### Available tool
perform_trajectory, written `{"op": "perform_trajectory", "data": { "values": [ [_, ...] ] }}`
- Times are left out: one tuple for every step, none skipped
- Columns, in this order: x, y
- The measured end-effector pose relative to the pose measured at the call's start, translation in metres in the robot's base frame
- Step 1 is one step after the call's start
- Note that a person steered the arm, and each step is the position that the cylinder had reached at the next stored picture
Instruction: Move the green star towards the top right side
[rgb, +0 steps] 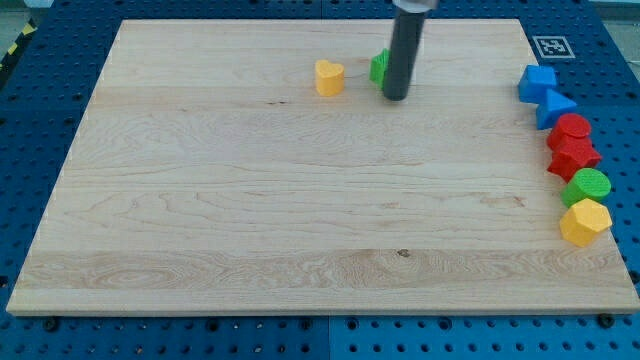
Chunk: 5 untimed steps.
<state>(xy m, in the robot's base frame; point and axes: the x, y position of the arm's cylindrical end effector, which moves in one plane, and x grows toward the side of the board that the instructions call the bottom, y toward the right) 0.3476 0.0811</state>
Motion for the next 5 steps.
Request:
{"op": "perform_trajectory", "data": {
  "values": [
    [-0.013,-0.033],
    [-0.029,-0.04],
    [-0.029,-0.018],
    [-0.029,0.003],
    [-0.03,0.007]
  ]
}}
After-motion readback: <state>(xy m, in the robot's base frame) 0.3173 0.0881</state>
